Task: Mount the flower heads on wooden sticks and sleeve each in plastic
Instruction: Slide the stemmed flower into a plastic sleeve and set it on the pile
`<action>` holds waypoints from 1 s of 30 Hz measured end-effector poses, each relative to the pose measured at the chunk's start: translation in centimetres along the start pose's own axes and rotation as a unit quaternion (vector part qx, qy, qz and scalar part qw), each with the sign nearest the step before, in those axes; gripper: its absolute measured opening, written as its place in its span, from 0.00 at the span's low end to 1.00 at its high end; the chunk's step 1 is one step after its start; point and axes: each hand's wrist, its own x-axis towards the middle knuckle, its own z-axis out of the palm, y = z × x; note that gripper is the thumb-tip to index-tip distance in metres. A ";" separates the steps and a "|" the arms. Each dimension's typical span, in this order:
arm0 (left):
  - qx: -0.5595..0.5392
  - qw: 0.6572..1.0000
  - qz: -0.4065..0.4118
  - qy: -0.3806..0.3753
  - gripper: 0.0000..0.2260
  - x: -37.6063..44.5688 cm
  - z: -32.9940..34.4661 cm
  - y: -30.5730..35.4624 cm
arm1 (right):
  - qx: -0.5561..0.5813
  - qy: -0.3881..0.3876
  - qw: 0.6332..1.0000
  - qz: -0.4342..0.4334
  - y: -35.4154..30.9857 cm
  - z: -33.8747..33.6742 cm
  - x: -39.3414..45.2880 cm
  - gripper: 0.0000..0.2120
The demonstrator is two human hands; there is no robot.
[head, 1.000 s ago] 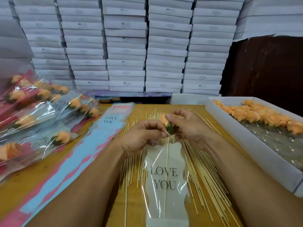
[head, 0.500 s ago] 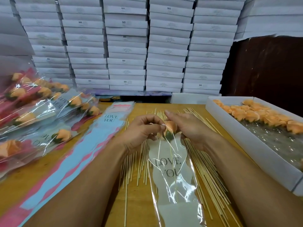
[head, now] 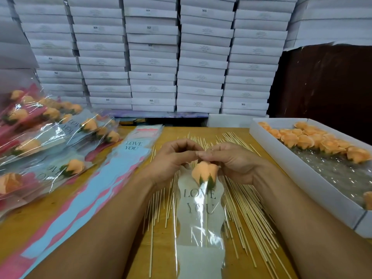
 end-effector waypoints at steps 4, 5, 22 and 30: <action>-0.059 0.995 -0.078 0.032 0.27 -0.1 0.2 0.2 | 0.067 0.054 0.995 -0.046 0.2 -0.8 0.2 0.13; -0.070 0.992 -0.098 0.029 0.30 -0.1 0.2 0.4 | 0.080 0.077 0.992 -0.057 0.2 -1.0 0.2 0.14; 0.009 0.943 -0.234 -0.234 0.07 -1.3 0.1 1.1 | 0.223 0.454 0.857 -0.092 0.9 -4.8 1.1 0.08; 0.014 0.953 -0.209 -0.221 0.07 -1.1 -0.1 0.7 | 0.208 0.421 0.882 -0.049 0.9 -4.4 1.5 0.29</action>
